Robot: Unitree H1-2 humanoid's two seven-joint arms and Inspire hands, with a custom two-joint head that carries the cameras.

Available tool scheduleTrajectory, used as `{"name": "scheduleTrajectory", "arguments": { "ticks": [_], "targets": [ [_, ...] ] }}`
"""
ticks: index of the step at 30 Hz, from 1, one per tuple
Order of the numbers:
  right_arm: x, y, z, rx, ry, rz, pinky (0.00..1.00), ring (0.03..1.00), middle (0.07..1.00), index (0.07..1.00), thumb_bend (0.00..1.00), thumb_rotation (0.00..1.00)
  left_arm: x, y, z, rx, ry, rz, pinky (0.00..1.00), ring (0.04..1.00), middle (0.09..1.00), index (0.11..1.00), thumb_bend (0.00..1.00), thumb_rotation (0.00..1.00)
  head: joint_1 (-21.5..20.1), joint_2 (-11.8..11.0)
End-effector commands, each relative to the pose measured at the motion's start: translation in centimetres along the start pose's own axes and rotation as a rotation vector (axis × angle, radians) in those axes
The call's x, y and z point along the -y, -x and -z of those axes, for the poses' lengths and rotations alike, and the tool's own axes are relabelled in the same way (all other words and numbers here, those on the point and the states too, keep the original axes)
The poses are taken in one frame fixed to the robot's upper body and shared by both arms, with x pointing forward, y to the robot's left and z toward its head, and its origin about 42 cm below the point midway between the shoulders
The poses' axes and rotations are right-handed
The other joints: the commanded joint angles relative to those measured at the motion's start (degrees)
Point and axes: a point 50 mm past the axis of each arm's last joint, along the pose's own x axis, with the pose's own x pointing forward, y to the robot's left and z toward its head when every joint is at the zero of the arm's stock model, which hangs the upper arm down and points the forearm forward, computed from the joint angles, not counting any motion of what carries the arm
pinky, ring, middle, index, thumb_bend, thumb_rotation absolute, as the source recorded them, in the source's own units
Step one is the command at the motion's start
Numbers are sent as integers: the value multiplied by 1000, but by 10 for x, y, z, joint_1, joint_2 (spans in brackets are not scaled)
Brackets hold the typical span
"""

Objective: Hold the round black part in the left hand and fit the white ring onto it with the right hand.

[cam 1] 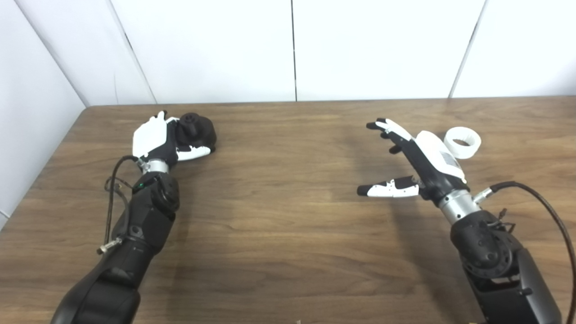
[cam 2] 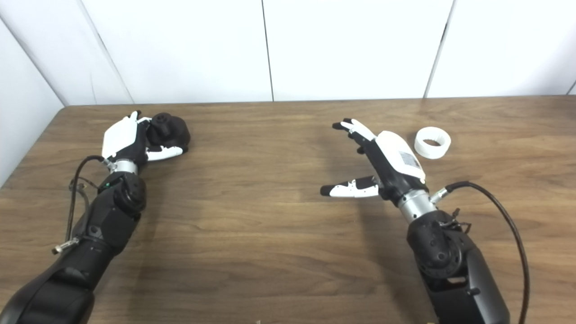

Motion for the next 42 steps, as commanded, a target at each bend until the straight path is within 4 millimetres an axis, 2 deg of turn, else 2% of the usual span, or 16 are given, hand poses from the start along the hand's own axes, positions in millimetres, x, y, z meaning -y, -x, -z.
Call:
{"name": "scheduleTrajectory", "arguments": {
  "ticks": [1, 4, 13, 21, 31, 36, 42],
  "targets": [
    [18, -7, -13, 70, 21, 65, 707, 858, 934, 871, 886, 374, -23, -14, -19, 67, 30, -81, 1000, 1000, 1000, 712, 961, 511, 3, 0],
    [18, -7, -13, 72, 20, 65, 707, 854, 932, 867, 885, 378, -23, -12, -20, 91, 66, -93, 1000, 1000, 1000, 651, 934, 404, 2, 0],
    [17, -6, -13, 74, 21, 63, 693, 854, 933, 869, 874, 389, -20, 3, -31, 156, 168, -67, 1000, 1000, 1000, 607, 910, 274, 4, 2],
    [20, -6, -16, 80, 16, 83, 722, 864, 931, 864, 873, 374, -10, 23, -42, 232, 200, 6, 1000, 1000, 1000, 602, 910, 294, -5, 6],
    [25, -9, -14, 74, 32, 96, 739, 876, 933, 869, 877, 394, 6, 72, -69, 394, 279, 128, 1000, 1000, 1000, 616, 947, 332, -12, 8],
    [29, -8, -13, 68, 32, 102, 738, 876, 938, 872, 882, 400, 11, 100, -84, 470, 334, 210, 1000, 1000, 1000, 621, 957, 261, -16, 8],
    [35, -6, -11, 62, 33, 118, 750, 880, 937, 871, 874, 375, 16, 134, -102, 569, 353, 288, 1000, 1000, 1000, 624, 971, 294, -21, 10]
  ]
}}
